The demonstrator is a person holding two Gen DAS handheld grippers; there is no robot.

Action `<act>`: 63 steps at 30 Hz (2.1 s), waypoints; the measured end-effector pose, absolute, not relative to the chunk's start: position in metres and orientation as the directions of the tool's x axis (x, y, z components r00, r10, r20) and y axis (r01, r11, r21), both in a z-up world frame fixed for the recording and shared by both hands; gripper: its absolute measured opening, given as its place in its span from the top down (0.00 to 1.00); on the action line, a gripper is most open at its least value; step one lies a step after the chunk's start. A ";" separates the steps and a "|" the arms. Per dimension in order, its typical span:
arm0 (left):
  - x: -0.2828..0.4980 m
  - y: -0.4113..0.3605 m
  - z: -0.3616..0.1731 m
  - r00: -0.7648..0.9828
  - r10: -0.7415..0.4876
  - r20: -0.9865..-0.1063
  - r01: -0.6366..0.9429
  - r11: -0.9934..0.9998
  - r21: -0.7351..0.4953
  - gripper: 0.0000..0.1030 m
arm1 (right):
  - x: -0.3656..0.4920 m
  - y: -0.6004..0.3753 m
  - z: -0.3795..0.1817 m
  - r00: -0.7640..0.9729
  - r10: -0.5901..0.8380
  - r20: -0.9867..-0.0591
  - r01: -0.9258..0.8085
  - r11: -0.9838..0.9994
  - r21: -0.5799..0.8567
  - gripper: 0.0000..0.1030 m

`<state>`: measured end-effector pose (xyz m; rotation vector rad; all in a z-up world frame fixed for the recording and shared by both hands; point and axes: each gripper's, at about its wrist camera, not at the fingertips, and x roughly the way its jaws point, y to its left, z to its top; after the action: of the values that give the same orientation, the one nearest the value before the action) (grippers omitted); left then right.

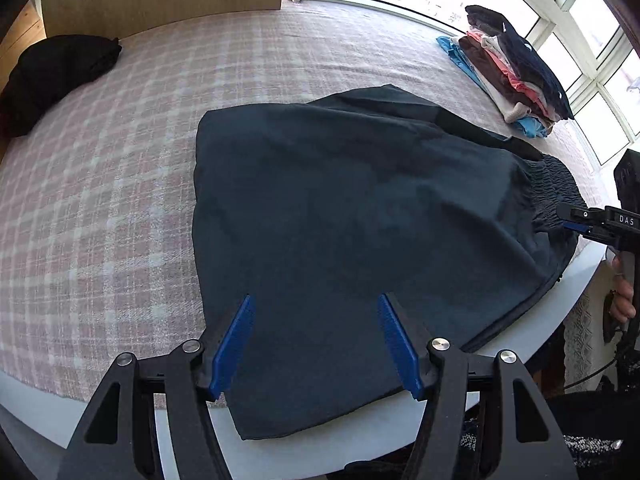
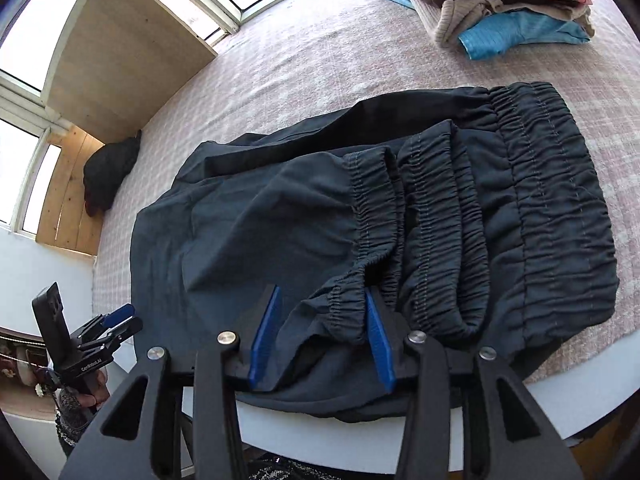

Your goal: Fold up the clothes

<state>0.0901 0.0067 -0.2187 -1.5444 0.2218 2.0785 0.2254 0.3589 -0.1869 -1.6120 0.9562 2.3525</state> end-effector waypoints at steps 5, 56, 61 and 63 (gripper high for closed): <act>0.082 0.011 -0.226 -0.182 0.324 -0.928 -0.567 -0.806 -0.170 0.40 | 0.221 0.345 -0.189 -0.393 -0.093 -0.915 -0.447 -0.850 0.279 0.74; 0.135 0.205 -0.196 -0.041 0.543 -0.838 -0.850 -0.460 -0.257 0.40 | 0.345 0.463 -0.156 -0.578 0.028 -0.816 -0.564 -0.736 0.374 0.44; 0.164 0.287 -0.206 -0.062 0.522 -0.851 -0.903 -0.392 -0.175 0.40 | 0.365 0.468 -0.181 -0.574 -0.060 -0.816 -0.575 -0.680 0.454 0.44; 0.171 0.312 -0.214 -0.088 0.490 -0.867 -0.916 -0.381 -0.122 0.40 | 0.367 0.460 -0.185 -0.580 -0.100 -0.808 -0.558 -0.674 0.484 0.44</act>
<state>0.1709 0.3116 -0.2139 -1.0870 0.5716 1.6869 0.3673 0.4598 -0.1852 -1.2568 1.0896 2.3217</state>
